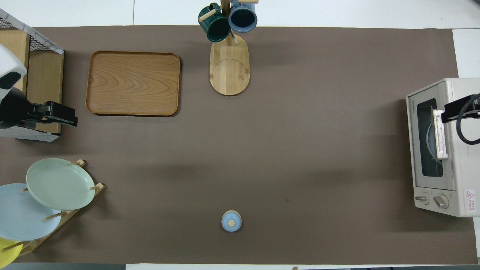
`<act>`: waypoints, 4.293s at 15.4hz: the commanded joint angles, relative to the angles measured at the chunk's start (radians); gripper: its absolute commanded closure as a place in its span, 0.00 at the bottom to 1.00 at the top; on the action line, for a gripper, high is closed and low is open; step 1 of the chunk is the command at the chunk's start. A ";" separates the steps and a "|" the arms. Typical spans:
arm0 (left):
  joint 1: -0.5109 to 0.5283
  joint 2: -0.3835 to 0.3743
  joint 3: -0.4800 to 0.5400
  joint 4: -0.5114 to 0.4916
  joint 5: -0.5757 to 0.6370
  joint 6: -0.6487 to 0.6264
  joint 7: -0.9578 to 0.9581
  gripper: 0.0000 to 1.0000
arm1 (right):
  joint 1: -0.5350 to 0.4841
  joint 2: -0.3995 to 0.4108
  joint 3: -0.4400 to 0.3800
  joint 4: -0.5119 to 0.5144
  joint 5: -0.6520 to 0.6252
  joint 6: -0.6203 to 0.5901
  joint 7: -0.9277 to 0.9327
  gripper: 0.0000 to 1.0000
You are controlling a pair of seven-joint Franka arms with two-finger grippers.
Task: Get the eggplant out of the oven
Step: 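Reach the right gripper toward the open toaster oven, then grasp the light blue plate inside the oven with the right gripper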
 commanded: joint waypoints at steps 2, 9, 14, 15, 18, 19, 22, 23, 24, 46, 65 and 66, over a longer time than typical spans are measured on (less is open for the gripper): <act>0.007 -0.007 -0.004 -0.005 0.017 -0.006 -0.004 0.00 | -0.032 -0.003 0.001 0.005 0.017 0.050 -0.090 0.77; 0.007 -0.007 -0.004 -0.005 0.017 -0.006 -0.004 0.00 | -0.039 -0.095 0.009 -0.250 -0.044 0.182 -0.002 1.00; 0.007 -0.007 -0.004 -0.005 0.017 -0.006 -0.004 0.00 | -0.043 -0.052 0.012 -0.291 -0.096 0.216 0.175 1.00; 0.007 -0.007 -0.004 -0.005 0.017 -0.006 -0.004 0.00 | -0.045 -0.050 0.012 -0.308 -0.098 0.237 0.176 1.00; 0.007 -0.007 -0.004 -0.005 0.017 -0.006 -0.004 0.00 | -0.058 -0.047 0.010 -0.366 -0.111 0.306 0.178 1.00; 0.007 -0.007 -0.004 -0.005 0.017 -0.006 -0.004 0.00 | -0.058 -0.049 0.010 -0.380 -0.117 0.319 0.175 1.00; 0.007 -0.007 -0.004 -0.005 0.017 -0.006 -0.004 0.00 | -0.074 -0.050 0.012 -0.412 -0.179 0.337 0.130 1.00; 0.007 -0.007 -0.004 -0.005 0.017 -0.008 -0.004 0.00 | -0.075 -0.055 0.010 -0.425 -0.179 0.356 0.129 1.00; 0.007 -0.007 -0.004 -0.005 0.017 -0.006 -0.004 0.00 | -0.077 -0.058 0.010 -0.435 -0.179 0.359 0.123 1.00; 0.007 -0.007 -0.004 -0.005 0.017 -0.008 -0.003 0.00 | 0.043 0.082 0.015 -0.650 -0.013 0.804 0.162 1.00; 0.007 -0.007 -0.004 -0.005 0.017 -0.006 -0.004 0.00 | 0.017 0.057 0.009 -0.504 0.031 0.547 0.170 0.39; 0.007 -0.007 -0.004 -0.005 0.017 -0.006 -0.003 0.00 | 0.015 0.050 0.007 -0.520 0.031 0.558 0.153 0.39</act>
